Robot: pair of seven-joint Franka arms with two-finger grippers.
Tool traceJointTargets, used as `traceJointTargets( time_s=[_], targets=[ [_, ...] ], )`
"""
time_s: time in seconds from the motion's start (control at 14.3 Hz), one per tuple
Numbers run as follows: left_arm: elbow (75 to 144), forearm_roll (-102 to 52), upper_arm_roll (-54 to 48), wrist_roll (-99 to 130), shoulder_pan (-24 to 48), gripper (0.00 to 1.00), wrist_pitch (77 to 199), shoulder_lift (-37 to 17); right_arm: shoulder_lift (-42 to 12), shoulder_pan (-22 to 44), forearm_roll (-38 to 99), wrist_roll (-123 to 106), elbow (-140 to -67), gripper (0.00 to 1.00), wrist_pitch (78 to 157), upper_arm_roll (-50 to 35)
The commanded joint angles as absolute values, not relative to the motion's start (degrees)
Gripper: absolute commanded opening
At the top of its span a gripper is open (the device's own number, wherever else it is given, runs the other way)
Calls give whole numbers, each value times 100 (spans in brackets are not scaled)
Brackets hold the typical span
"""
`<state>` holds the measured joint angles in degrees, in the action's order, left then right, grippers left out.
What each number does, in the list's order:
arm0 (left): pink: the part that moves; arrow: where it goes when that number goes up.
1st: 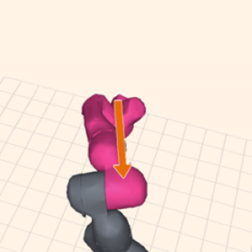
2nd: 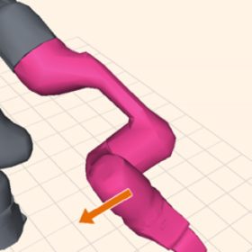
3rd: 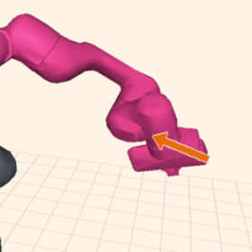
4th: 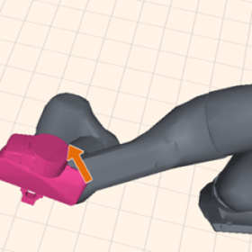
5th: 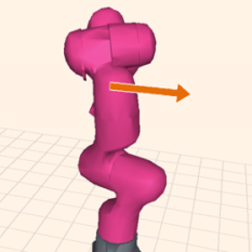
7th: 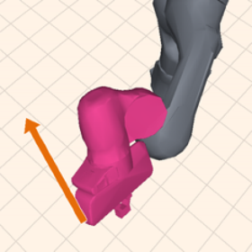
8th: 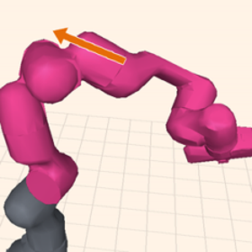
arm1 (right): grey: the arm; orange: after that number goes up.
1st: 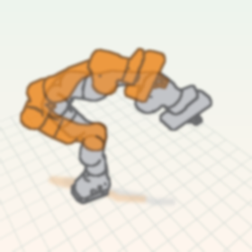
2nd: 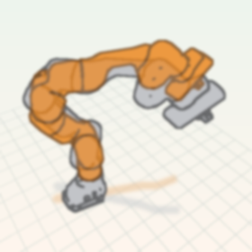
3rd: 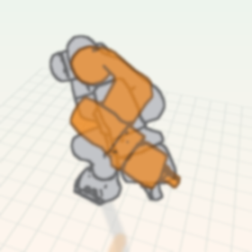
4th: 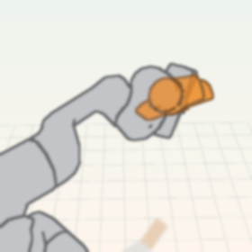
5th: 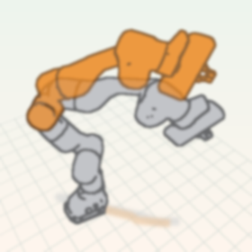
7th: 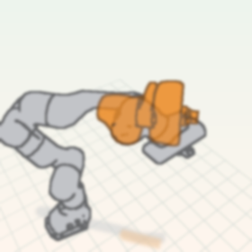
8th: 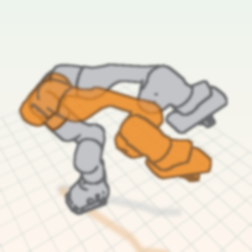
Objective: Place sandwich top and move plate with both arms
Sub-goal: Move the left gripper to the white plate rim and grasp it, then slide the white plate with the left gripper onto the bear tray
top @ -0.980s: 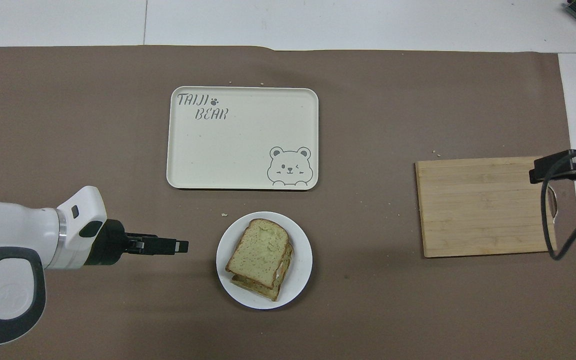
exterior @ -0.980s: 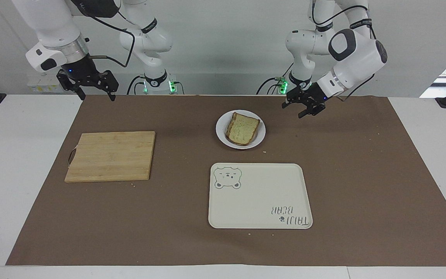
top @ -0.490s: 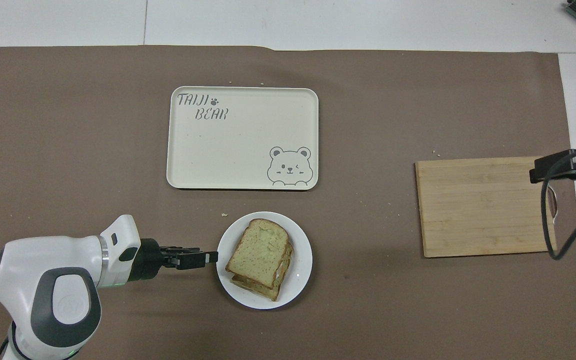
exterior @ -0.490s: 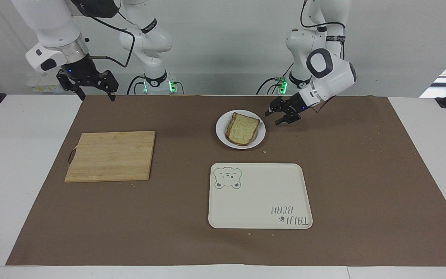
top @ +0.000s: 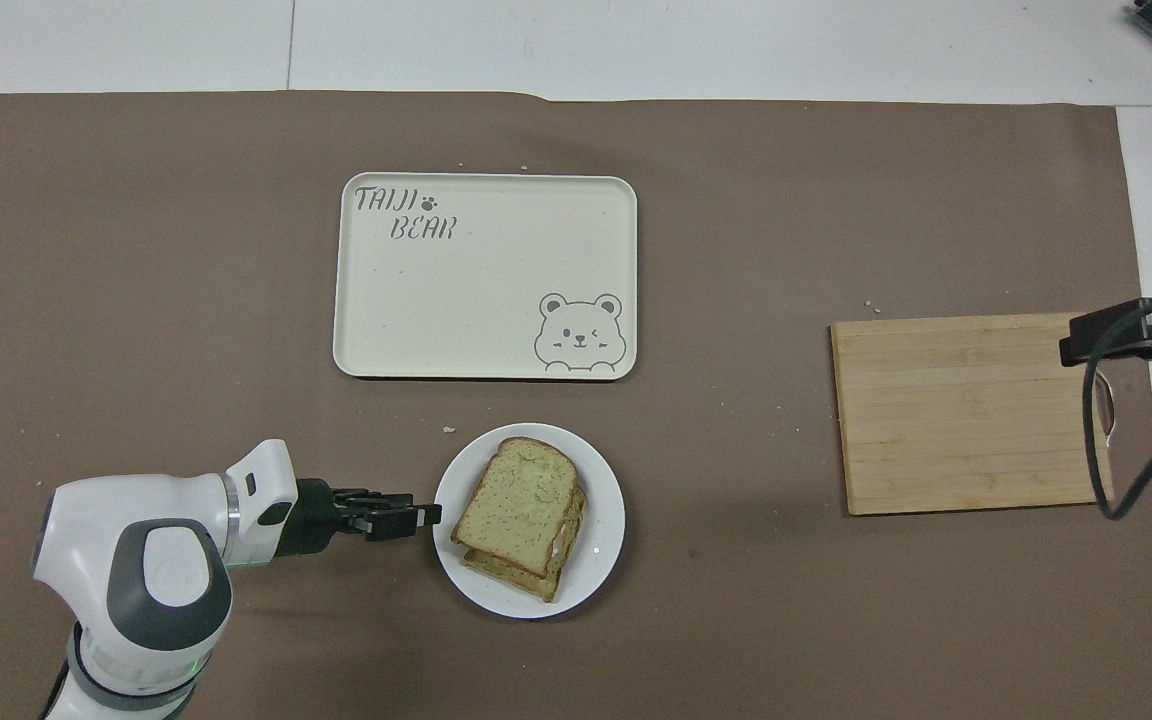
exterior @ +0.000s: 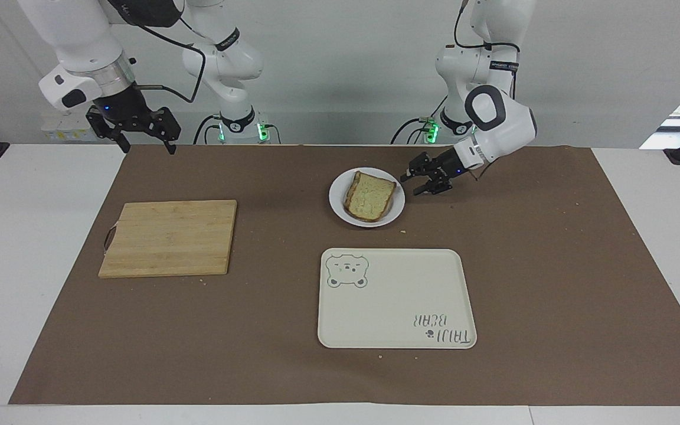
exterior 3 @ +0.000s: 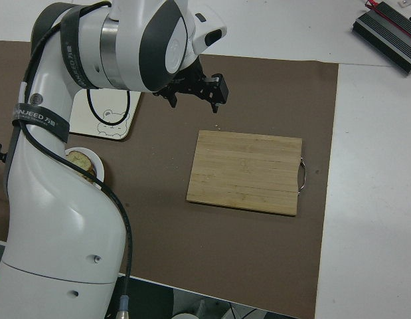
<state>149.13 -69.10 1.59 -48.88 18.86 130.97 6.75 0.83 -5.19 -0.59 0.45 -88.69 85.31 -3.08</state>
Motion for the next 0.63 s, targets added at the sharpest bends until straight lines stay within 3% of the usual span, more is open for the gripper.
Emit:
traceJointTargets(
  time_s=[0.0,0.07,0.42,0.49,0.56],
  targets=[
    [14915,-7223,202,-5071,1977,56,13228,510,35,-589,-105,123,-8763,100,8437,-369],
    [14898,-7251,202,-5080,2004,45,13210,379,35,-589,-105,114,-8763,100,8437,-369],
    [14854,-8216,202,-5203,2346,38,13377,167,35,-589,-105,123,-8763,100,8438,-369],
    [14854,-8322,202,-5203,2425,34,13377,176,35,-589,-105,123,-8763,100,8437,-378],
    [14854,-8419,202,-5203,2443,24,13377,176,35,-589,-105,123,-8763,100,8437,-369]
  ],
)
